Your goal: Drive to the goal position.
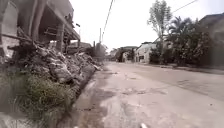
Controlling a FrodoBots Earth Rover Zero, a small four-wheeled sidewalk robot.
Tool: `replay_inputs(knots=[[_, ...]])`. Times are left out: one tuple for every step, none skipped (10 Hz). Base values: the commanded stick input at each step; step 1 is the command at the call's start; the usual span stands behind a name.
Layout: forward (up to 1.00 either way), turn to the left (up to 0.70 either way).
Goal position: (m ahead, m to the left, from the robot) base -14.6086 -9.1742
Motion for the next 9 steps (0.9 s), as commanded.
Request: replay_inputs(knots=[[0.04, 0.00], [0.04, 0.00], [0.04, 0.00], [0.04, 0.00], [0.04, 0.00], [0.04, 0.00], [0.04, 0.00], [0.05, 0.00], [0.05, 0.00]])
